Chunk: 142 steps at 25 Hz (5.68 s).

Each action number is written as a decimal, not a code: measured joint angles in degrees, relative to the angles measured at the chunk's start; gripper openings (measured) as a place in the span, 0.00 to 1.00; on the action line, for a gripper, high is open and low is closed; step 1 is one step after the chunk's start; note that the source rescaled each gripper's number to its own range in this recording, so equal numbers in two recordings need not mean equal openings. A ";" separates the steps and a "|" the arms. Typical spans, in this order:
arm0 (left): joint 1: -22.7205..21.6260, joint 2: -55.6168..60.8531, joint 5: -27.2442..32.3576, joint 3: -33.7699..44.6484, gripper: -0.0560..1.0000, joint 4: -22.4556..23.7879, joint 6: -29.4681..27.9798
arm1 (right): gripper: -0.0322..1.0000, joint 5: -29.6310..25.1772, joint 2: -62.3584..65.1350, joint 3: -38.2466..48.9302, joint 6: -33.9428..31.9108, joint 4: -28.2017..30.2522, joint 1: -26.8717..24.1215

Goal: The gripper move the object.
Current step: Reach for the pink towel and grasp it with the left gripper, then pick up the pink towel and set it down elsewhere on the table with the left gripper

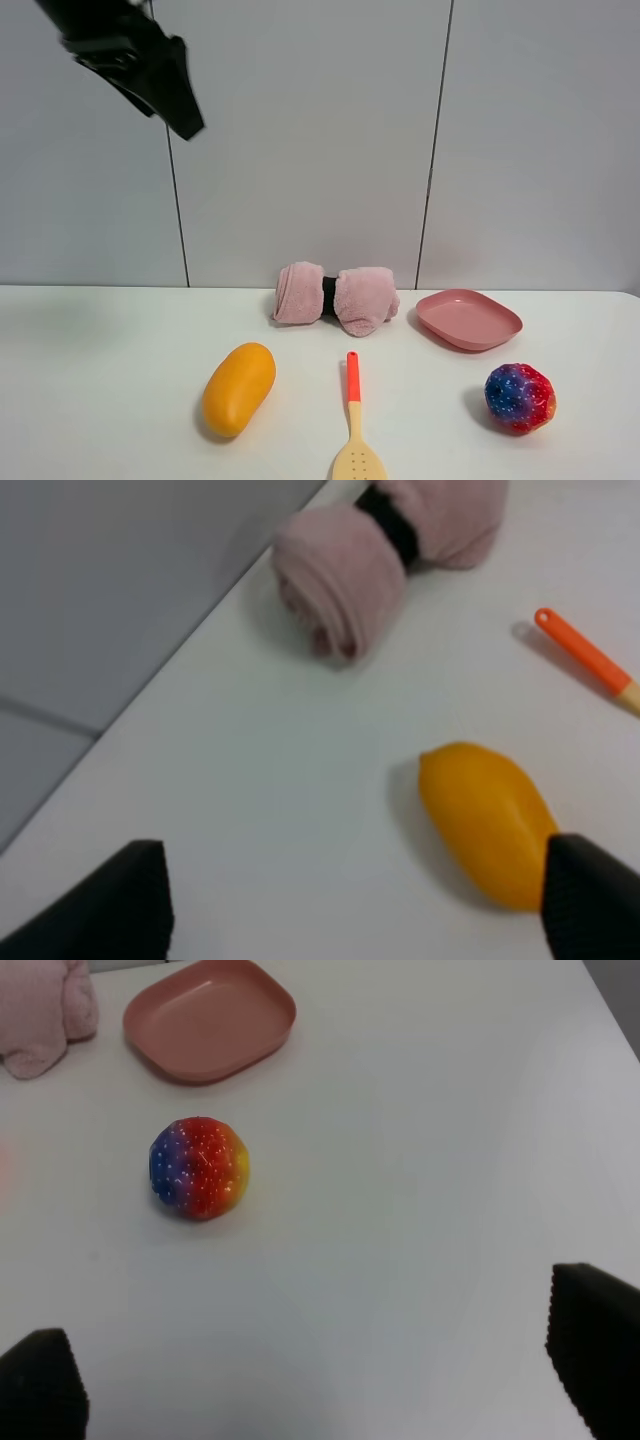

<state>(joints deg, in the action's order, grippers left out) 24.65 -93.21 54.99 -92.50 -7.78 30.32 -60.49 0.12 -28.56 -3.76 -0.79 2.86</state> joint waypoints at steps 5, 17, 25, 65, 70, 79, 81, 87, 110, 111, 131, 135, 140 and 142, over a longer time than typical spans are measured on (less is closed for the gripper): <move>6.30 -13.33 0.17 -9.22 0.98 0.24 9.03 | 1.00 0.00 0.00 0.00 0.00 0.00 0.00; 9.11 -31.56 -1.79 -22.89 1.00 1.43 22.47 | 1.00 0.00 0.00 0.00 0.00 0.00 0.00; 6.52 -40.44 -4.61 -35.03 1.00 -1.95 25.87 | 1.00 0.00 0.00 0.00 0.00 0.00 0.00; 1.17 -57.23 -17.58 -35.57 0.81 -18.82 51.39 | 1.00 0.00 0.00 0.00 0.00 0.00 0.00; 1.17 -57.23 -16.83 -35.80 0.09 -18.61 50.85 | 1.00 0.00 0.00 0.00 0.00 0.00 0.00; 1.83 -54.01 -8.24 -35.87 0.06 -9.43 34.52 | 1.00 0.00 0.00 0.00 0.00 0.00 0.00; 1.83 -51.24 -4.32 -35.81 0.06 -6.39 26.00 | 1.00 0.00 0.00 0.00 0.00 0.00 0.00; 1.83 -40.69 7.58 -35.81 0.06 4.26 2.19 | 1.00 0.00 0.00 0.00 0.00 0.00 0.00; -11.84 -10.28 7.89 5.16 0.06 6.12 -36.96 | 1.00 0.00 0.00 0.00 0.00 0.00 0.00; -12.06 -9.28 6.14 8.01 0.06 6.08 -37.81 | 1.00 0.00 0.00 0.00 0.00 0.00 0.00; -7.82 -8.02 -16.22 32.90 0.06 8.65 -54.27 | 1.00 0.00 0.00 0.00 0.00 0.00 0.00; -5.27 -8.02 -19.00 33.04 0.09 8.65 -54.52 | 1.00 0.00 0.00 0.00 0.00 0.00 0.00; -5.09 -7.98 -21.97 34.35 0.46 9.44 -54.65 | 1.00 0.00 0.00 0.00 0.00 0.00 0.00; -5.09 -7.98 -22.10 34.94 0.54 9.48 -54.65 | 1.00 0.00 0.00 0.00 0.00 0.00 0.00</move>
<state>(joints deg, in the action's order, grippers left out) 19.56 -101.19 32.88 -57.56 1.70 -24.33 -60.49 0.12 -28.56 -3.76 -0.79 2.86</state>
